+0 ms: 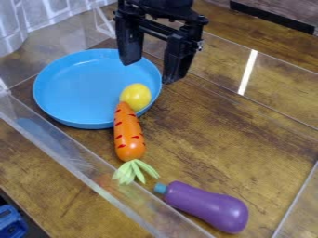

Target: Move the carrot to the right side

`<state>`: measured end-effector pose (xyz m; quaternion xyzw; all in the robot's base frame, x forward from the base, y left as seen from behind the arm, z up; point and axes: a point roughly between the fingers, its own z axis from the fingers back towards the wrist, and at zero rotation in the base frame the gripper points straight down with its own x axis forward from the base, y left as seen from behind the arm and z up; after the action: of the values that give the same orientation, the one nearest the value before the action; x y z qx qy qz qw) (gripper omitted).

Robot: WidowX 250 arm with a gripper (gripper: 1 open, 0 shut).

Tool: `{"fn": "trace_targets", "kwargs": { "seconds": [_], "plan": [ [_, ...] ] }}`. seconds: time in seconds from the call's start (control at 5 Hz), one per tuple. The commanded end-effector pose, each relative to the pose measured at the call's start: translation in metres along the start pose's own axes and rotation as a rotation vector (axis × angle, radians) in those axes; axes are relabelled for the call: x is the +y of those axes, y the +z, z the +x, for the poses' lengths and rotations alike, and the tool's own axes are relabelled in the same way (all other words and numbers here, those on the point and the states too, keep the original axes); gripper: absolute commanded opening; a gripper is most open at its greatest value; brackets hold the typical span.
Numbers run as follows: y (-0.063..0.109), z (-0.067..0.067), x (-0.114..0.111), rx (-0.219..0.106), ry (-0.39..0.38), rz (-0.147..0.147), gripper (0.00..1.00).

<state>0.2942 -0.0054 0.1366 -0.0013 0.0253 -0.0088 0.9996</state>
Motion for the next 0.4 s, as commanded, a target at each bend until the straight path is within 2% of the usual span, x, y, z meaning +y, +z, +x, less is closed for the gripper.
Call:
{"fn": "trace_targets", "kwargs": {
  "seconds": [0.0,0.2],
  "plan": [
    [-0.011,0.002,0.001,0.010,-0.016,0.001,1.00],
    [-0.022,0.001,0.005,0.010,0.005,0.003,1.00]
  ]
}}
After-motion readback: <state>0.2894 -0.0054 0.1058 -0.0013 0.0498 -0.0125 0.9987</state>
